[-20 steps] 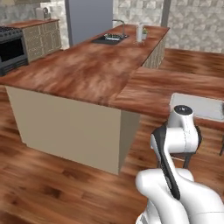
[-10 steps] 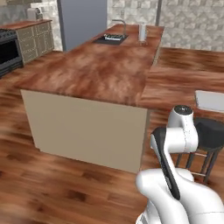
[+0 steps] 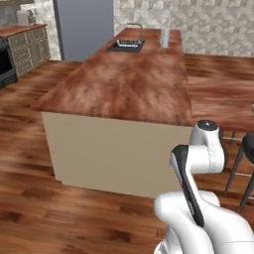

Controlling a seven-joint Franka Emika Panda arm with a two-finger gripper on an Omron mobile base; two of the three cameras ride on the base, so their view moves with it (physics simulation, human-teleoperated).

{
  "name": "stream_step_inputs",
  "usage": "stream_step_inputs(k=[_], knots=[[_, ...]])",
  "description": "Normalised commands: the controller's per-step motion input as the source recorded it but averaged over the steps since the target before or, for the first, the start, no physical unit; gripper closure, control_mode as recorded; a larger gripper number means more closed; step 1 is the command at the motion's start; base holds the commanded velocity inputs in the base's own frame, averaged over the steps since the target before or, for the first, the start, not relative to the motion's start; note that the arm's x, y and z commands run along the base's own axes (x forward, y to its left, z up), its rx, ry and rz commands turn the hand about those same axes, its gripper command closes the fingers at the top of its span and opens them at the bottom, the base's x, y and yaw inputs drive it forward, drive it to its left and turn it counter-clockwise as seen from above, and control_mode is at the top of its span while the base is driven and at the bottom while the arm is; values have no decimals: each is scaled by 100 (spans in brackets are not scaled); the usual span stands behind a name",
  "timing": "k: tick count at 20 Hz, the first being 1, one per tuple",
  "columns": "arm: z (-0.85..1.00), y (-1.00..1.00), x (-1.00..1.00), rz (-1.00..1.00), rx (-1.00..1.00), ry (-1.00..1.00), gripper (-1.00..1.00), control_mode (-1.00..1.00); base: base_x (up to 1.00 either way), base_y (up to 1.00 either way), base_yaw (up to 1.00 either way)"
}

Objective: Place the cold items (squash and mushroom) from the fridge in one tupperware on the dining counter. Place the warm items (kebab skewer and hot dog) in the stove area in another tupperware.

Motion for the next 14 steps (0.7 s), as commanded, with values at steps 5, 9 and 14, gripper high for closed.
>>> stream_step_inputs(k=[5,9,14], knots=[[0,0,0,0,0,0,-100,100,65,100,-26],[0,0,0,0,0,0,-100,100,71,100,-22],[0,0,0,0,0,0,-100,100,70,100,-23]])
